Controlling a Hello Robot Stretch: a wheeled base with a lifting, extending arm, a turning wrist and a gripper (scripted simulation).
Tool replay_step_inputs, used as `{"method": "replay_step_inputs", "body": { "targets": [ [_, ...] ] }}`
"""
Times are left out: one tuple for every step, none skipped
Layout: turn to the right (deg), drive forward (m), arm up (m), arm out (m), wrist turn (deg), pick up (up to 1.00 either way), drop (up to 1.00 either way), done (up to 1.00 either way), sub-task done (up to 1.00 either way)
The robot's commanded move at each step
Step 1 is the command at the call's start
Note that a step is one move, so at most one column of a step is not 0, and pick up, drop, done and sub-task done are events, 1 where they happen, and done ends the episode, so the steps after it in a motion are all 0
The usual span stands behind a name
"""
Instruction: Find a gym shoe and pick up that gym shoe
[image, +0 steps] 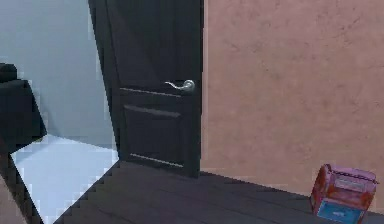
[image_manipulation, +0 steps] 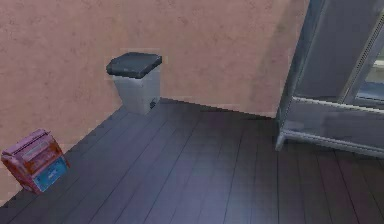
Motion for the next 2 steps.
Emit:
{"method": "replay_step_inputs", "body": {
  "targets": [
    [-12.0,0.0,0.0,0.0,0.0,0.0,0.0,0.0,0.0],
    [0.0,1.0,0.0,0.0,0.0,0.0,0.0,0.0,0.0]
  ]
}}
